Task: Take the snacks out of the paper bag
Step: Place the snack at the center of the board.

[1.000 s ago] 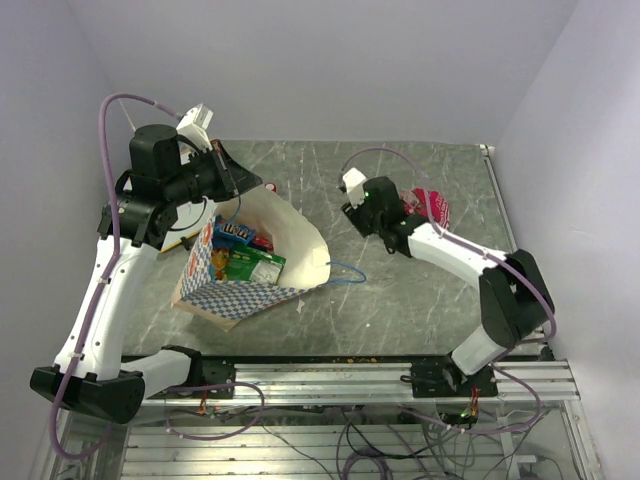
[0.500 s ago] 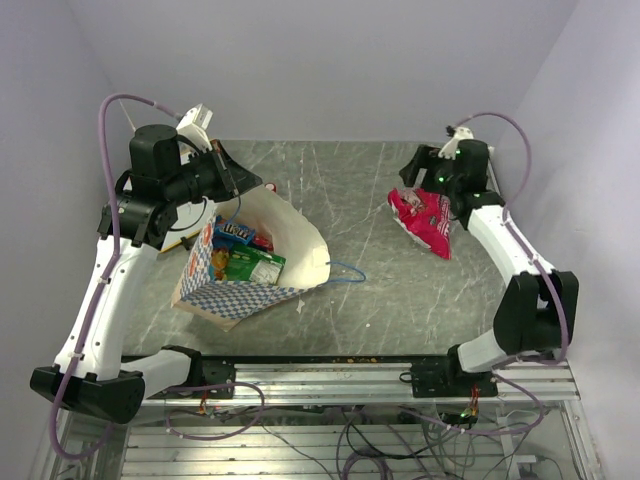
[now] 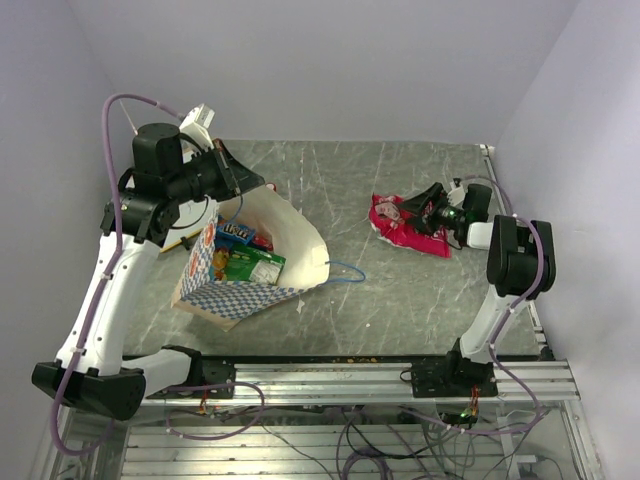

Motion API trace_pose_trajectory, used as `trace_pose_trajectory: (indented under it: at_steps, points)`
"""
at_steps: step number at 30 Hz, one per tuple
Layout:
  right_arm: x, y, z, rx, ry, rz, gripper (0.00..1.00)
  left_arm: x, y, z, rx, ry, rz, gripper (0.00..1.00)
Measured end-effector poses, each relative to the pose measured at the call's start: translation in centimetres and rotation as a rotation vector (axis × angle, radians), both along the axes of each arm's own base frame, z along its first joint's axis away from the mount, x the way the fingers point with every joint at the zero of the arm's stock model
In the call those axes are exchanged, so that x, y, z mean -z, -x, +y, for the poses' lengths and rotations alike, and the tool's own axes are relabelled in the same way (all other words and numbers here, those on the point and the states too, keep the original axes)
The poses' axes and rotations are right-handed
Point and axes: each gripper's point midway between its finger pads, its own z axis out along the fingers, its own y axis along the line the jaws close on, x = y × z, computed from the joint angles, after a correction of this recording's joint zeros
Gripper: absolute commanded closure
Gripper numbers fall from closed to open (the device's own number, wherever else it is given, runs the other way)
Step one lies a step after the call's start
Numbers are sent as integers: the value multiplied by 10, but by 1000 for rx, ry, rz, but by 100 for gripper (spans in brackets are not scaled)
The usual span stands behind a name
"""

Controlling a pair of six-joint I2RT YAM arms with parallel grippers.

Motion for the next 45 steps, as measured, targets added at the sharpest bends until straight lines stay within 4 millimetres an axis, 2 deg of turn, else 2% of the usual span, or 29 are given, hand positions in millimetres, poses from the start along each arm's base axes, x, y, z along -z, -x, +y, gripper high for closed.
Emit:
trace_pose_trajectory:
  at_steps: [3, 7, 9, 12, 13, 15, 17, 19, 21, 23, 26, 30, 33, 34, 37, 40, 42, 45]
  points:
    - [2, -1, 3, -22, -39, 0, 25, 0, -1, 0, -1, 4, 1, 93]
    - [1, -6, 1, -52, 22, 17, 24, -1, -1, -1, -2, 9, 2, 93]
    - [-7, -9, -1, -59, 67, 16, 23, -1, -1, -1, -3, 10, 2, 93]
    - [-33, -10, -2, -61, 95, -16, 23, -2, -2, -1, -4, 13, 2, 93]
    - [-48, -10, 0, -63, 97, -50, 23, -2, -2, -1, -5, 14, 3, 93]
    - [-67, -10, 8, -76, 90, -97, 23, -2, -2, -1, -5, 14, 3, 93]
    - [-76, -11, 23, -104, 71, -129, 24, -2, -2, -1, -7, 17, 3, 93]
    - [-67, -8, 43, -145, 40, -118, 24, -3, -3, -1, -8, 20, 2, 93]
    - [-48, -1, 61, -181, 15, -72, 24, -3, -3, -1, -9, 21, 1, 93]
    - [-19, 9, 75, -209, -3, -2, 24, -4, -4, -2, -11, 27, 0, 93]
    - [11, 22, 77, -215, -13, 81, 24, -6, -5, -4, -8, 43, -4, 93]
    - [13, 26, 76, -233, 15, 92, 19, -12, -7, -11, 31, 82, -24, 93]
    - [3, 29, 79, -264, 109, 79, 18, -22, -10, -23, 87, 120, -63, 93]
    - [-7, 31, 82, -278, 147, 60, 18, -24, -9, -29, 111, 130, -71, 93]
    - [-51, 43, 93, -323, 217, -44, 21, -22, -5, -54, 204, 143, -78, 93]
    - [-87, 61, 111, -379, 248, -142, 27, -10, 9, -89, 315, 140, -47, 93]
    - [-92, 75, 124, -422, 271, -166, 36, -2, 20, -107, 375, 131, -27, 93]
    - [-74, 103, 139, -496, 316, -127, 46, 5, 36, -128, 446, 119, -12, 93]
